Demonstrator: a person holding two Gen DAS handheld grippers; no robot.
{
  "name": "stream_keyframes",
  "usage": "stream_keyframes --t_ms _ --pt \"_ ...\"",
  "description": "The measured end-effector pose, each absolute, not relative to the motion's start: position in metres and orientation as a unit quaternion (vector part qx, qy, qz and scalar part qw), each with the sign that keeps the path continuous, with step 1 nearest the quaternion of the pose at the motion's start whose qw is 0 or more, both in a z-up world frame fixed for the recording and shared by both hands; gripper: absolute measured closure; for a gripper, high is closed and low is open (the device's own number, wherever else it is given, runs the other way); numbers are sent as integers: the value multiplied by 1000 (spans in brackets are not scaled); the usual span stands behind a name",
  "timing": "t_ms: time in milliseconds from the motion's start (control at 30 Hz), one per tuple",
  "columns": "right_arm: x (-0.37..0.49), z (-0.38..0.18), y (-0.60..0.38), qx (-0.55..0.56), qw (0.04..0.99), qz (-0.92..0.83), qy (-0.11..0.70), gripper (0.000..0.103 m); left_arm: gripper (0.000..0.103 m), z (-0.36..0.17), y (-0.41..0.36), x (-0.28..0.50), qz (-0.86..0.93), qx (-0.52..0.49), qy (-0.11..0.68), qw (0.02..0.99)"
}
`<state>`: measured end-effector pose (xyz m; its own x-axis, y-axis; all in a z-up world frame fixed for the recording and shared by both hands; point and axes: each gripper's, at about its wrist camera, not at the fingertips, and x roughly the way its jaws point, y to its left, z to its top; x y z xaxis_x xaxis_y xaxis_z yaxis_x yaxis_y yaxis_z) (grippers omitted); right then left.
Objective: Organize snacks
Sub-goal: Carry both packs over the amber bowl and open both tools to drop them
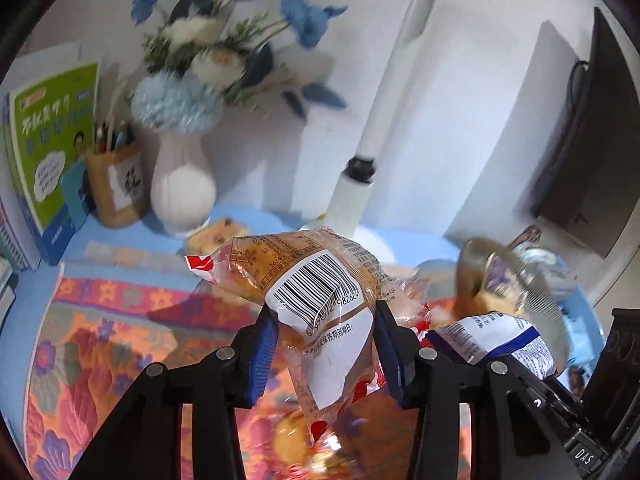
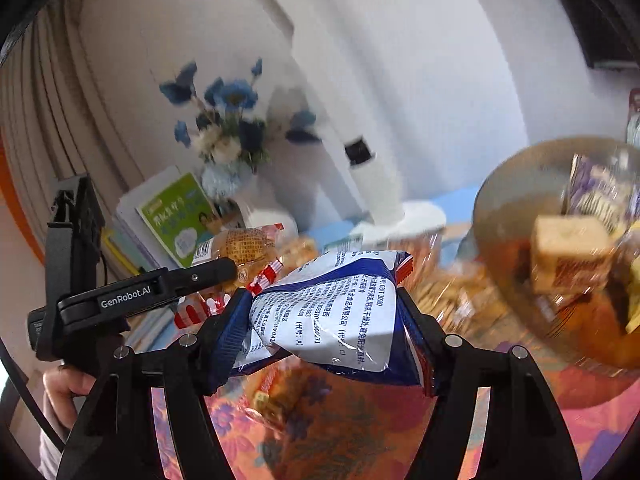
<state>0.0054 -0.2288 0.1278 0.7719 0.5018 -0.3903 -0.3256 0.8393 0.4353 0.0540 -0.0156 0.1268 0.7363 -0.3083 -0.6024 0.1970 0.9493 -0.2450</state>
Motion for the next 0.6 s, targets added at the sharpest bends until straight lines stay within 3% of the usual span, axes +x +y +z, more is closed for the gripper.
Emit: stream_keyframes --t_ms 333,600 --pt "11 201 -301 154 953 175 195 34 58 173 -96 47 -228 -78 306 921" --pt "21 218 -392 149 966 96 189 33 58 153 -200 39 -326 -62 331 883"
